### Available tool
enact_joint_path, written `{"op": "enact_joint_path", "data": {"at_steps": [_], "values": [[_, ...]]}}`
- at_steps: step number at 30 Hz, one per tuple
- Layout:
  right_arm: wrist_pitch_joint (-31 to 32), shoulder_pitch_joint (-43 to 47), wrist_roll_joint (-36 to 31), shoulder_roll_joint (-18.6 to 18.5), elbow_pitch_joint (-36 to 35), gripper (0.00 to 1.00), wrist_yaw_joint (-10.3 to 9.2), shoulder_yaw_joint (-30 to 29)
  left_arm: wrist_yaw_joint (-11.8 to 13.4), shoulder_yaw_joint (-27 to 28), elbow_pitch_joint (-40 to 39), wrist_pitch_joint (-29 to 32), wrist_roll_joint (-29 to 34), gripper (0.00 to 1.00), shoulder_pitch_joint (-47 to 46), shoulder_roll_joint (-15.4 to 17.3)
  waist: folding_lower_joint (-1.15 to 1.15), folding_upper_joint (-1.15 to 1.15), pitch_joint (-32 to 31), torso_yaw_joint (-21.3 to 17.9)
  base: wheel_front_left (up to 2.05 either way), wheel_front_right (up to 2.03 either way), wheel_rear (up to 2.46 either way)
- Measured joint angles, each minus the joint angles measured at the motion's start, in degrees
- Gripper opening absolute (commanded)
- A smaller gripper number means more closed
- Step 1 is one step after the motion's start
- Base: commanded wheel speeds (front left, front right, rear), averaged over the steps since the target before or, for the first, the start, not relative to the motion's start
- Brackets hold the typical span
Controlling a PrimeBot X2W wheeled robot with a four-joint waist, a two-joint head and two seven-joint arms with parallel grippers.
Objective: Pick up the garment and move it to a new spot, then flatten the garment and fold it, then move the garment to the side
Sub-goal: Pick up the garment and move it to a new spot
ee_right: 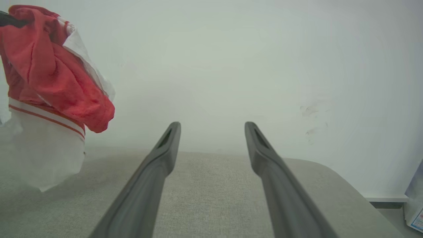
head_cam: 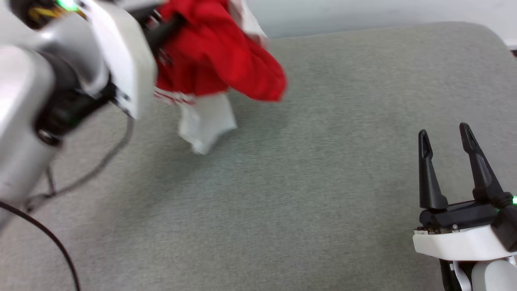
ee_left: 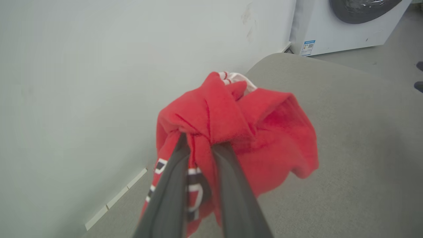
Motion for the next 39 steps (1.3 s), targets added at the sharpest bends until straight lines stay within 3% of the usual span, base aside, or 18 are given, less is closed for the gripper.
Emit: {"op": "enact_joint_path", "data": {"at_steps": [9, 19, 27, 28, 29, 33, 34, 39], "values": [[0.0, 0.0, 0.8, 0.0, 0.3, 1.00, 0.00, -0.6, 0.0, -7.8, -0.3, -3.9, 0.0, 0.00, 9.6, -9.1, 0.00, 0.00, 1.4, -3.1, 0.00, 0.00, 0.00], [0.0, -0.1, 0.8, 0.0, 1.3, 1.00, 0.00, -0.9, 0.0, -22.1, 8.5, -8.0, 1.5, 0.00, 20.5, -20.3, 0.00, 0.00, 3.4, -3.0, 0.00, 0.00, 0.00], [0.0, -0.1, 0.1, 0.0, 2.3, 1.00, 0.00, -1.4, 0.0, -26.3, 12.7, -9.0, 1.8, 0.00, 22.4, -23.7, 0.00, 0.00, 3.9, -1.4, 0.00, 0.00, 0.00], [0.0, -0.1, 0.0, 0.0, 2.4, 1.00, 0.00, -1.5, 0.0, -26.5, 13.2, -9.9, 2.4, 0.06, 22.3, -23.9, 0.01, 0.00, 3.8, -1.2, 0.00, 0.00, 0.00], [0.0, -0.1, 0.0, 0.0, 2.6, 1.00, 0.00, -1.5, 0.0, -26.6, 13.8, -11.3, 3.0, 1.00, 22.1, -24.1, 0.00, 0.00, 3.6, -1.0, 0.00, 0.00, 0.00], [0.0, 0.3, -0.1, 0.0, 3.3, 1.00, 0.00, -1.5, 1.0, -24.9, 15.6, -18.1, 6.0, 1.00, 20.5, -24.7, 0.01, 0.00, 2.1, -0.3, 0.00, 0.00, 0.00], [0.0, 1.3, -0.5, 0.0, 3.9, 1.00, 0.00, -1.6, 3.9, -22.5, 15.5, -24.4, 8.2, 1.00, 20.0, -25.5, 0.00, 0.00, 0.6, 0.2, 0.00, 0.00, 0.00], [0.0, 2.7, -1.1, 0.0, 4.5, 1.00, 0.00, -1.8, 9.7, -19.7, 14.4, -32.4, 11.8, 1.00, 20.2, -24.8, 0.00, 0.00, -2.1, 1.4, 0.00, 0.00, 0.00]]}}
